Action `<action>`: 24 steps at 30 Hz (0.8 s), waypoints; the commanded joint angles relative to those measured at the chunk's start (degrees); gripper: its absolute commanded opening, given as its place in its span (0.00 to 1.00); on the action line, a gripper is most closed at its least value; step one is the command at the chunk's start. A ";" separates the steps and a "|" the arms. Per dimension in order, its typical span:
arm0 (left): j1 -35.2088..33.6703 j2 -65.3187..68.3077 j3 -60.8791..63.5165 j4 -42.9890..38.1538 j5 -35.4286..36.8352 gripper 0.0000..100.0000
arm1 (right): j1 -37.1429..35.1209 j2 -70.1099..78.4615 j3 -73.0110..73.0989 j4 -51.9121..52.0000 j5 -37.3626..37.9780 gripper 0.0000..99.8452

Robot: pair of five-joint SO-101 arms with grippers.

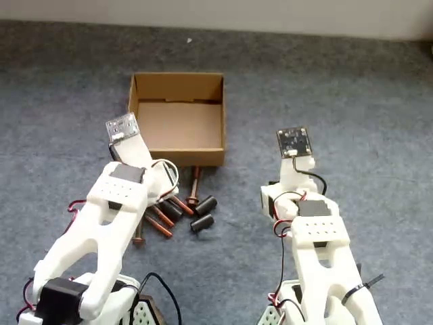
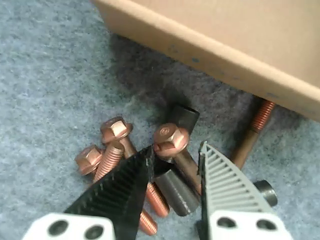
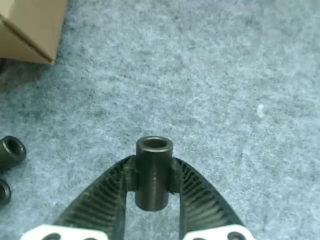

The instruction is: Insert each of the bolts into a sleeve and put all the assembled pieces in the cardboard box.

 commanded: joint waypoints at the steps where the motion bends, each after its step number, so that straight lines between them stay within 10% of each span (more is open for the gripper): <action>1: -0.31 -0.04 0.13 -2.20 0.44 0.17 | 0.31 -1.98 -0.48 -1.01 -0.09 0.01; 24: 4.35 0.31 2.86 -2.37 0.44 0.17 | 0.31 -1.98 -0.48 -1.01 0.00 0.01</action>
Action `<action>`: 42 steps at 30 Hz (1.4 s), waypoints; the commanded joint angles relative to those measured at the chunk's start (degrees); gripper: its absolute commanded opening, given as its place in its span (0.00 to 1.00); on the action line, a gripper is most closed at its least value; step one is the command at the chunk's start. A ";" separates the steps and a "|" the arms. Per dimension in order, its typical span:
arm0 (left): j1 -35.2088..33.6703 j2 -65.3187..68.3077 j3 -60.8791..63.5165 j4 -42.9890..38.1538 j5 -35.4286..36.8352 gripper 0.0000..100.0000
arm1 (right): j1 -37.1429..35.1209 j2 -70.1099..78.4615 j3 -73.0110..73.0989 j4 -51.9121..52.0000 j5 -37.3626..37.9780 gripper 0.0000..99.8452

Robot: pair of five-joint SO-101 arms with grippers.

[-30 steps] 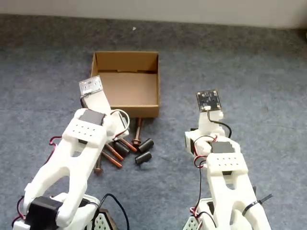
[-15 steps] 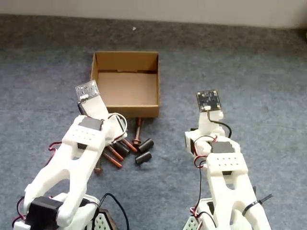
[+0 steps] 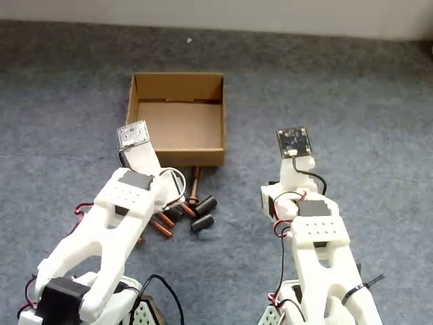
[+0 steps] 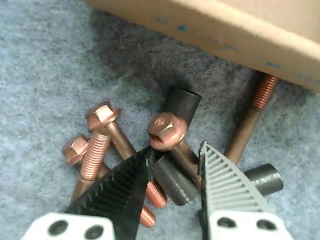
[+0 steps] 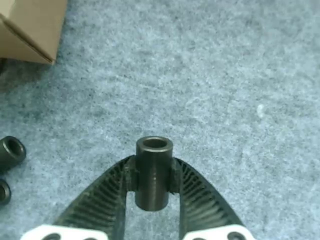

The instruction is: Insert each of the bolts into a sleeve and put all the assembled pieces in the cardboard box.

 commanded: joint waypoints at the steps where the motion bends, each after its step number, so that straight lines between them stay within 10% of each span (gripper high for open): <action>1: 0.75 1.10 -0.22 -0.88 0.44 0.17 | 0.31 -1.98 -0.48 -1.01 0.00 0.01; 10: 0.31 12.18 -6.73 -0.62 3.87 0.00 | 0.31 -1.98 -0.48 -1.01 0.00 0.01; 23: 0.40 -4.62 -0.75 -0.44 3.43 0.01 | 0.31 -1.98 -0.48 -1.01 0.00 0.01; 42: 0.66 -32.84 1.80 9.67 -20.66 0.01 | 0.22 -2.59 -0.48 -0.75 0.00 0.01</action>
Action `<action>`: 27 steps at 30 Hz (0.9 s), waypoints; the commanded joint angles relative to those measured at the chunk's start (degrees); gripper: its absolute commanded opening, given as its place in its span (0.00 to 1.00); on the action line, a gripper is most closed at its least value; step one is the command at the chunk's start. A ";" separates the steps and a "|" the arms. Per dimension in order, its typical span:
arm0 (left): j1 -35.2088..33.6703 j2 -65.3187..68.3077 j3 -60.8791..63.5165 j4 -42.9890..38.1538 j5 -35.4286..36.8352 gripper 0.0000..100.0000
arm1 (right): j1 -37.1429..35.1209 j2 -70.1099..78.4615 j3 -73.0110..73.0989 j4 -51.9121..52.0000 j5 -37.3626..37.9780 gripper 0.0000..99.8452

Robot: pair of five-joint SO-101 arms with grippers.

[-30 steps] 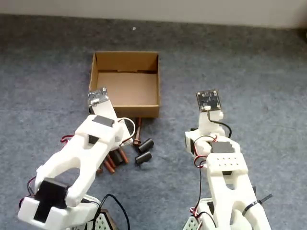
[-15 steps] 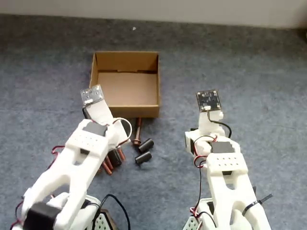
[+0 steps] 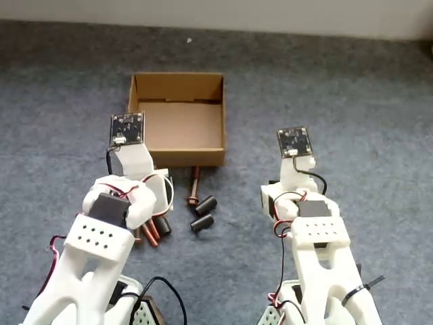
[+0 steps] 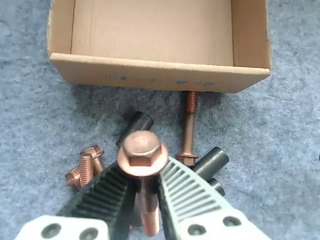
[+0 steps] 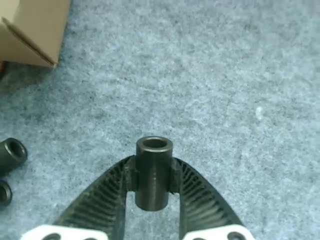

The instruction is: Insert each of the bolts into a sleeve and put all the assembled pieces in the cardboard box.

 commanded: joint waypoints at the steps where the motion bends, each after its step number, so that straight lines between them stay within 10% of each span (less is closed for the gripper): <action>1: 0.22 -5.14 1.10 0.00 -4.48 0.01 | 0.22 -1.98 -0.48 -0.75 0.00 0.01; 27: -0.04 -55.69 27.30 -5.54 -8.09 0.01 | -4.18 -40.66 15.78 1.36 -0.35 0.01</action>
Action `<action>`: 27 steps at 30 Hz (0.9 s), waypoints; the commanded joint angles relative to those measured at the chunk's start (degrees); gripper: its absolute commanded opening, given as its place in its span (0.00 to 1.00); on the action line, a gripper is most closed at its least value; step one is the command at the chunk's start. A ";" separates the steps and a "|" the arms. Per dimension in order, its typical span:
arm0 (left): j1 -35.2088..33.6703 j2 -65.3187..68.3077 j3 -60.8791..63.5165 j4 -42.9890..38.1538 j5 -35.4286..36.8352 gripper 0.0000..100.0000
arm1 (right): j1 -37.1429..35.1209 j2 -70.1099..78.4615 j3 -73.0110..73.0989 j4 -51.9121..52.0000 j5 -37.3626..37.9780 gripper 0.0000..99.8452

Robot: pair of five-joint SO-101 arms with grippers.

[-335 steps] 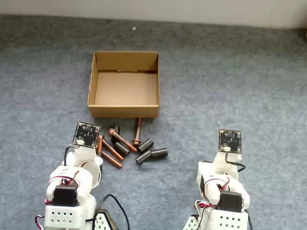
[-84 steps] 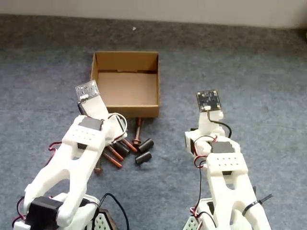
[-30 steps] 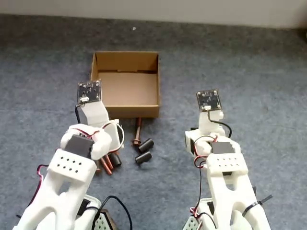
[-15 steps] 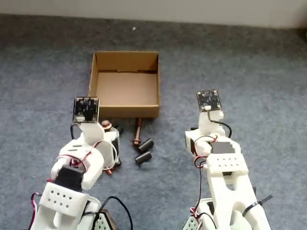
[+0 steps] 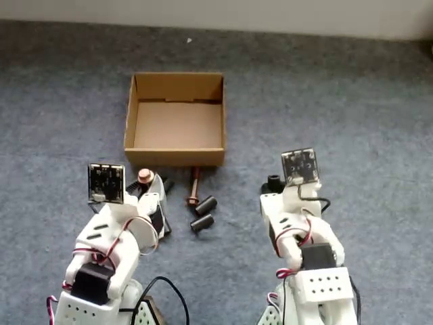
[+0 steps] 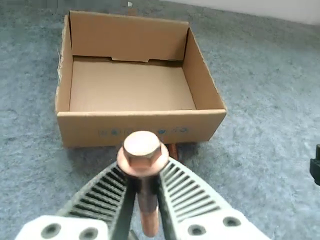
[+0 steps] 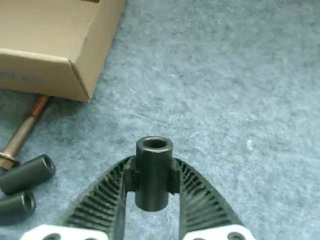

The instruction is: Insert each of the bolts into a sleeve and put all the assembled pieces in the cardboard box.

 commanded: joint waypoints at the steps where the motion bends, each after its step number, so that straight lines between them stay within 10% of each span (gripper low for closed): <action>1: 0.13 -4.44 -0.13 -1.58 -0.70 0.01 | -2.15 -6.37 0.75 0.22 -0.35 0.01; 27: 4.88 -3.65 -0.13 -32.62 -0.70 0.01 | -17.27 -30.46 12.70 -0.13 -0.53 0.01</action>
